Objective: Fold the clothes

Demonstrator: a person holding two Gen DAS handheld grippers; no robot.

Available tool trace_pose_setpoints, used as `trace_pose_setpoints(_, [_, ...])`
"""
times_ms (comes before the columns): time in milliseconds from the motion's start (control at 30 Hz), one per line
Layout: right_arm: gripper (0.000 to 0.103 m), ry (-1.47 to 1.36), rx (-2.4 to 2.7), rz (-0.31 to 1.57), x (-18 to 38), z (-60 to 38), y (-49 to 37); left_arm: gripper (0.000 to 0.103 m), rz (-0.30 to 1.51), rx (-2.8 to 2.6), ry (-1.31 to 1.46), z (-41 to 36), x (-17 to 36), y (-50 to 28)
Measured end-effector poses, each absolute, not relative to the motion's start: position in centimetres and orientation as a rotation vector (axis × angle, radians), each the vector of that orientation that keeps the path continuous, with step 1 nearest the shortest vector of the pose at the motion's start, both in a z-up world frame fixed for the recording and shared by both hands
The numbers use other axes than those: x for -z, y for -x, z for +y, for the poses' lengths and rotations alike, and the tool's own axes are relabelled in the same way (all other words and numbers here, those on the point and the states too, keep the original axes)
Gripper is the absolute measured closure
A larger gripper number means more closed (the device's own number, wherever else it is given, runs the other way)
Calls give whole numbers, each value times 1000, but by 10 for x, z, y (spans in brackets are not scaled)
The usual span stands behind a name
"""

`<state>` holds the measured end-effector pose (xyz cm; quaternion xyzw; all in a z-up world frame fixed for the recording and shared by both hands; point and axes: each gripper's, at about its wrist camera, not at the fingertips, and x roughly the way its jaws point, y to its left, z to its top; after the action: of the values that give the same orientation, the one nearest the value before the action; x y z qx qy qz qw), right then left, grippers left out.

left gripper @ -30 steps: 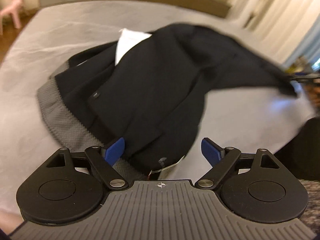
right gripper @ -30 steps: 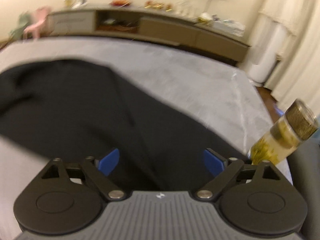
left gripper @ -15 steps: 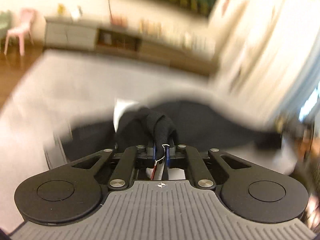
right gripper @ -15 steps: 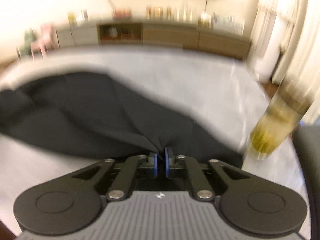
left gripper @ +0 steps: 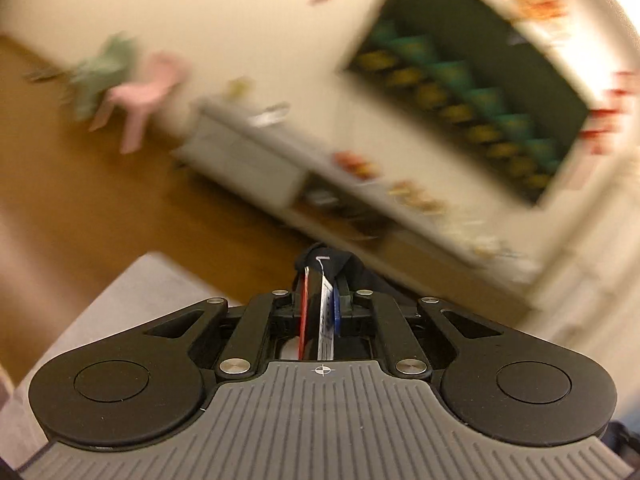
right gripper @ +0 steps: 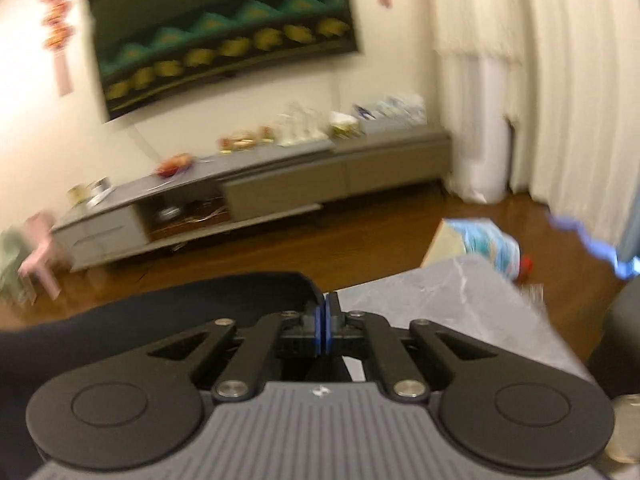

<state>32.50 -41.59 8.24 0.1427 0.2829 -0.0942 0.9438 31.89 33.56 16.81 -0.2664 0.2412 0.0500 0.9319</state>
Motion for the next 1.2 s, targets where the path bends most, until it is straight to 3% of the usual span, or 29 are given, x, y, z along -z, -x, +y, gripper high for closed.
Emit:
trace_pose_setpoints(33, [101,-313,207,600,-65,-417,-349,100,535,-147,552,336,-147,-339])
trace_pose_setpoints(67, [95,-300,226,634,-45,-415,-361,91,583,-171,525,333,-124,-351])
trace_pose_setpoints(167, [65,-264,287,718,8,-411,-382,84,699,-161,530,333,-60,-348])
trace_pose_setpoints(267, [47,-241,260,758,49,-408,-349,76,730,-160,537,342,-26,-306])
trace_pose_setpoints(333, [46,-234,232,793,73,-412,-314,73,715,-176,566,352,-17,-265])
trace_pose_setpoints(467, [24,-228,119,869,100,-406,-248,62,666,-170,605,371,-17,-190])
trace_pose_setpoints(567, [18,-123,80,927,111,-383,-237,54,667,-203,606,376,-14,-149])
trace_pose_setpoints(633, [36,-47,97,955,121,-373,-243,51,694,-169,610,370,-10,-130])
trace_pose_setpoints(667, [58,-44,90,943,120,-371,-241,49,706,-155,602,365,-9,-121])
trace_pose_setpoints(700, [96,-46,95,932,115,-369,-240,44,717,-151,567,359,-8,-116])
trace_pose_setpoints(800, [102,-73,117,833,90,-371,-227,28,722,-114,489,347,-4,-112])
trace_pose_setpoints(967, [102,-431,251,495,36,-424,-156,28,785,-62,389,326,13,-119])
trace_pose_setpoints(1100, [102,-482,399,604,65,-441,-145,31,795,-45,305,310,23,-137])
trace_pose_setpoints(1200, [95,-402,389,619,68,-426,-153,38,786,-36,266,299,27,-149])
